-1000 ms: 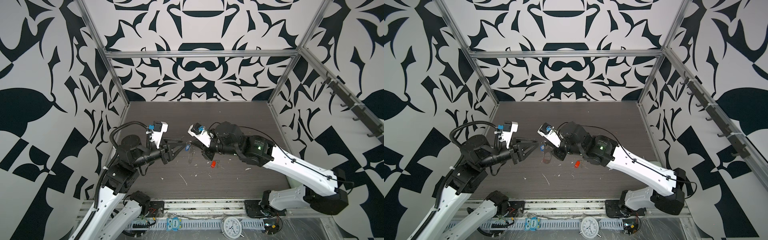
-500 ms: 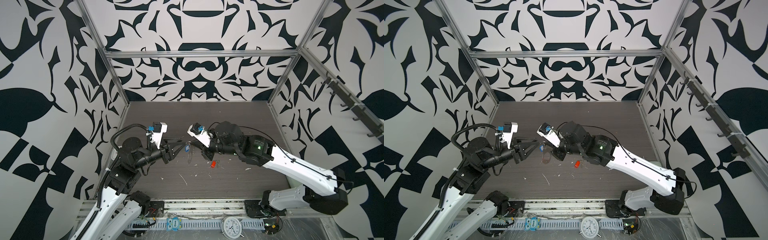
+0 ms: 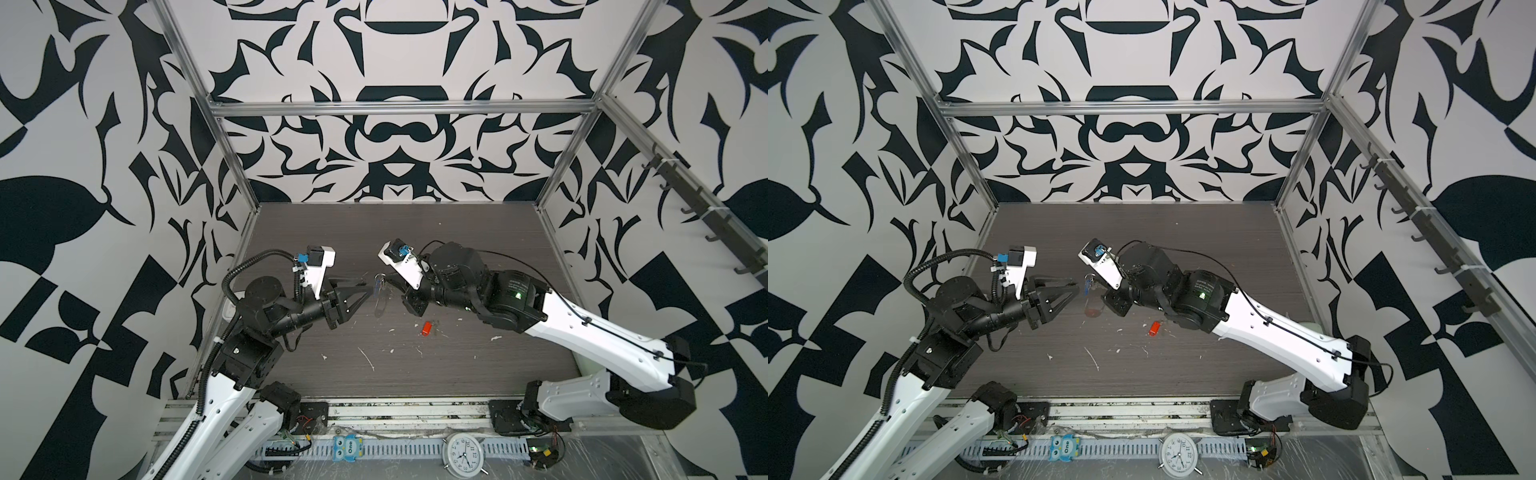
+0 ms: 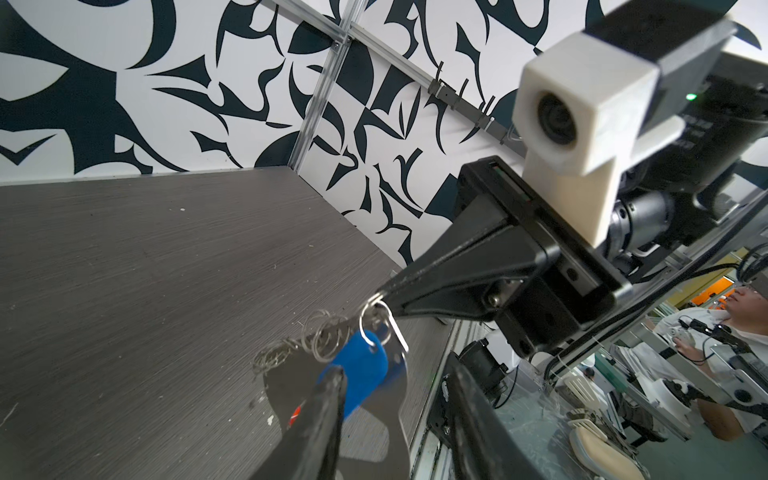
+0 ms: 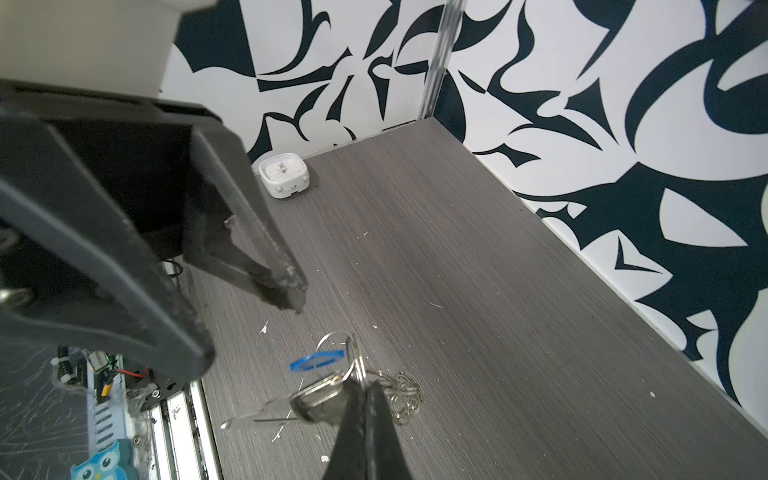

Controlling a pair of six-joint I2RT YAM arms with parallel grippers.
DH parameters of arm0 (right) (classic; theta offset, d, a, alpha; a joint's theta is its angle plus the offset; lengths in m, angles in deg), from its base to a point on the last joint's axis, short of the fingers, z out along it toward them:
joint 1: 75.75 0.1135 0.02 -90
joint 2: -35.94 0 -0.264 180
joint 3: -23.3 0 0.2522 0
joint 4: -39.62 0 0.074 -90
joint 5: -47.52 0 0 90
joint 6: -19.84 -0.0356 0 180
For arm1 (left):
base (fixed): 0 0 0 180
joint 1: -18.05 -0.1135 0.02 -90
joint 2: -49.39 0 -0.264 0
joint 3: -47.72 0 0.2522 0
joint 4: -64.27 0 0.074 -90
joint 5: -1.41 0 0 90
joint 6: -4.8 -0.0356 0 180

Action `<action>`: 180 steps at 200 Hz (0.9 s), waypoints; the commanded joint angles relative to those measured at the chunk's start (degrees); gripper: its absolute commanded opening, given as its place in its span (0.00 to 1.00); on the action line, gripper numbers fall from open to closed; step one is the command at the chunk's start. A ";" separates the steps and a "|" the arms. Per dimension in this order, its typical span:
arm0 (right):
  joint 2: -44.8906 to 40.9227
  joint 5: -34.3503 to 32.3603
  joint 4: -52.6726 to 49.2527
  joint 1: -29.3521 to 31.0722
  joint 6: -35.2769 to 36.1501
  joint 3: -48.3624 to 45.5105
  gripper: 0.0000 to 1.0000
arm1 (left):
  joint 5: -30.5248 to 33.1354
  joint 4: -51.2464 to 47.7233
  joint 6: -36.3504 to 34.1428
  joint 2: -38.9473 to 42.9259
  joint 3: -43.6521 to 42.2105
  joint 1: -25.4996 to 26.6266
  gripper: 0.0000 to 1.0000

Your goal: Remove the keys from the keyring

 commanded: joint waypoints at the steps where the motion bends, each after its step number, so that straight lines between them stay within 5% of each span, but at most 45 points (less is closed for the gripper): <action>1: 0.23 -3.90 2.64 -0.18 -3.11 3.59 0.00 | 0.21 0.75 1.39 0.36 -2.08 -0.02 0.42; 72: 5.04 -19.17 -1.41 0.83 -7.08 7.56 0.00 | 2.44 8.19 4.18 1.63 -7.83 0.00 0.41; 119: 7.87 -22.08 -2.35 1.02 -10.09 9.65 0.00 | 2.49 30.99 12.46 -3.98 -16.80 1.23 0.37; 180: 10.50 -24.71 -2.24 1.22 -11.51 10.63 0.00 | 3.04 41.32 13.34 -8.68 -19.31 2.64 0.34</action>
